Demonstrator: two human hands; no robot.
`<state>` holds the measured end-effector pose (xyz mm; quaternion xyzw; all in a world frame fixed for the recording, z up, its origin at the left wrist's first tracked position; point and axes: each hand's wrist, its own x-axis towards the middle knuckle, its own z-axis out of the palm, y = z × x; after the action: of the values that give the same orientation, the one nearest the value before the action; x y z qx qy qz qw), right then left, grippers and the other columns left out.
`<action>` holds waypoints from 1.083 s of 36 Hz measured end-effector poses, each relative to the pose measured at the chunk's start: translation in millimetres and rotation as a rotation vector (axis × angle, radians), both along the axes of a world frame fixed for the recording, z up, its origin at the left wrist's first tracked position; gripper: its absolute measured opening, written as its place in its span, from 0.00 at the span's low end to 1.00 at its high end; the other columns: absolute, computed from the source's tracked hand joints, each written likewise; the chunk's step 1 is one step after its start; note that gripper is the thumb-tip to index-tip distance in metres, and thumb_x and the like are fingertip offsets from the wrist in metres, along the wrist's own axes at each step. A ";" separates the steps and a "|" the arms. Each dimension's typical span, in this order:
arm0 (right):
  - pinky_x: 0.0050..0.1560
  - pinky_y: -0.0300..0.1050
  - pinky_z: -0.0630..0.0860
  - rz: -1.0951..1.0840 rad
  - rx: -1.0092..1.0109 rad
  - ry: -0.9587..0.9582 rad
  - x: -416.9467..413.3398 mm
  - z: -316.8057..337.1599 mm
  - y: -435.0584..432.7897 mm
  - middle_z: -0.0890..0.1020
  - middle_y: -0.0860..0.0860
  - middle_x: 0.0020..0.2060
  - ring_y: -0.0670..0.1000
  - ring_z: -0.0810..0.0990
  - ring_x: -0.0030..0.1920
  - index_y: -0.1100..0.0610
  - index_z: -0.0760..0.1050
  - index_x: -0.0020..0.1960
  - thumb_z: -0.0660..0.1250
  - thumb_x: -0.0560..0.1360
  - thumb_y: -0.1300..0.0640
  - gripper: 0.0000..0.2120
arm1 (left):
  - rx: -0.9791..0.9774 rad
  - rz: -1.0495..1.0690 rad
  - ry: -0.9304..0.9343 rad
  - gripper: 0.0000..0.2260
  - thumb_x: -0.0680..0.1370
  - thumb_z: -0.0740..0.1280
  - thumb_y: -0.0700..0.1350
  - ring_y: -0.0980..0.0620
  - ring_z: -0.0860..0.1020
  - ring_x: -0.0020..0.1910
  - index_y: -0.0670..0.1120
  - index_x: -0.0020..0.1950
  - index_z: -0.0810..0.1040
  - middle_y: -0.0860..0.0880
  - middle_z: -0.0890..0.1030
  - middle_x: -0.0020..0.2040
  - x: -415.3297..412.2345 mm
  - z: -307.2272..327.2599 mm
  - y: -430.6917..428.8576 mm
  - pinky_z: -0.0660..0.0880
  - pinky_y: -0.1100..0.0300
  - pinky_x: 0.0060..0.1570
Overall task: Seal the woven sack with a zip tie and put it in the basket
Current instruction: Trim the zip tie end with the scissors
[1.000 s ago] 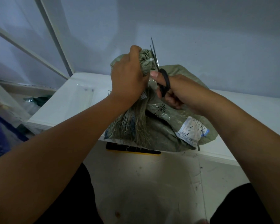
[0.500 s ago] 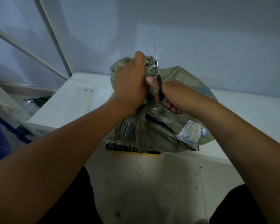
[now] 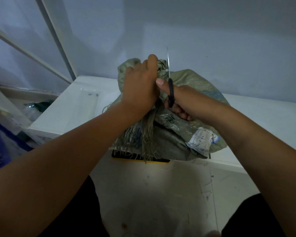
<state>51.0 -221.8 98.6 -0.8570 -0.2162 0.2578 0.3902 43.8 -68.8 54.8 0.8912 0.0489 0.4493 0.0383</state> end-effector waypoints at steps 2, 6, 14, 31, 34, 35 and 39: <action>0.29 0.40 0.64 0.000 0.015 0.003 -1.2 0.3 -1.0 0.68 0.48 0.24 0.49 0.66 0.24 0.54 0.75 0.38 0.56 0.71 0.23 0.33 | 0.008 -0.037 0.002 0.14 0.65 0.72 0.36 0.44 0.75 0.31 0.40 0.47 0.74 0.46 0.77 0.35 1.1 -1.2 0.3 0.65 0.57 0.33; 0.25 0.36 0.64 -0.014 0.048 -0.044 -3.6 0.3 -2.4 0.69 0.48 0.22 0.47 0.66 0.20 0.56 0.77 0.36 0.56 0.73 0.25 0.34 | 0.010 -0.100 0.007 0.12 0.67 0.71 0.38 0.44 0.76 0.32 0.40 0.47 0.74 0.45 0.77 0.36 2.1 -0.9 1.6 0.70 0.53 0.34; 0.24 0.36 0.61 -0.041 0.180 -0.113 -5.7 1.5 0.9 0.65 0.47 0.18 0.45 0.63 0.18 0.57 0.75 0.32 0.64 0.75 0.34 0.28 | -0.019 -0.142 -0.019 0.10 0.70 0.69 0.42 0.45 0.75 0.31 0.39 0.47 0.74 0.45 0.78 0.36 -0.4 1.0 3.0 0.70 0.54 0.34; 0.30 0.40 0.64 -0.001 0.321 -0.195 -7.6 -2.6 12.9 0.66 0.49 0.20 0.46 0.65 0.20 0.57 0.76 0.31 0.66 0.76 0.38 0.26 | -0.275 -0.270 0.149 0.08 0.75 0.57 0.46 0.47 0.76 0.33 0.43 0.44 0.72 0.51 0.74 0.31 0.1 -8.5 -7.0 0.75 0.47 0.43; 0.29 0.39 0.64 -0.006 0.325 -0.200 -5.2 -3.0 12.9 0.66 0.48 0.19 0.46 0.65 0.20 0.57 0.76 0.31 0.66 0.76 0.38 0.25 | -0.283 -0.261 0.163 0.07 0.75 0.57 0.46 0.46 0.76 0.33 0.44 0.45 0.71 0.52 0.73 0.31 4.0 -8.4 -6.1 0.76 0.47 0.41; 0.29 0.39 0.64 -0.006 0.325 -0.206 -4.6 -3.6 13.2 0.67 0.47 0.19 0.46 0.65 0.20 0.57 0.77 0.31 0.66 0.76 0.38 0.26 | -0.287 -0.269 0.166 0.07 0.75 0.57 0.47 0.46 0.76 0.33 0.45 0.44 0.71 0.53 0.72 0.31 3.4 -7.0 -6.7 0.76 0.47 0.40; 0.30 0.39 0.67 -0.020 0.324 -0.254 -3.6 -6.2 15.1 0.69 0.48 0.19 0.46 0.68 0.21 0.59 0.79 0.32 0.67 0.76 0.38 0.26 | -0.348 -0.304 0.097 0.10 0.72 0.58 0.42 0.39 0.79 0.39 0.38 0.46 0.75 0.42 0.78 0.36 -4.1 -5.2 -9.6 0.78 0.43 0.44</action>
<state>47.3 -206.7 92.4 -0.8108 -0.2937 0.1057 0.4952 39.7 -78.4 49.6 0.8889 -0.0075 0.3797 0.2562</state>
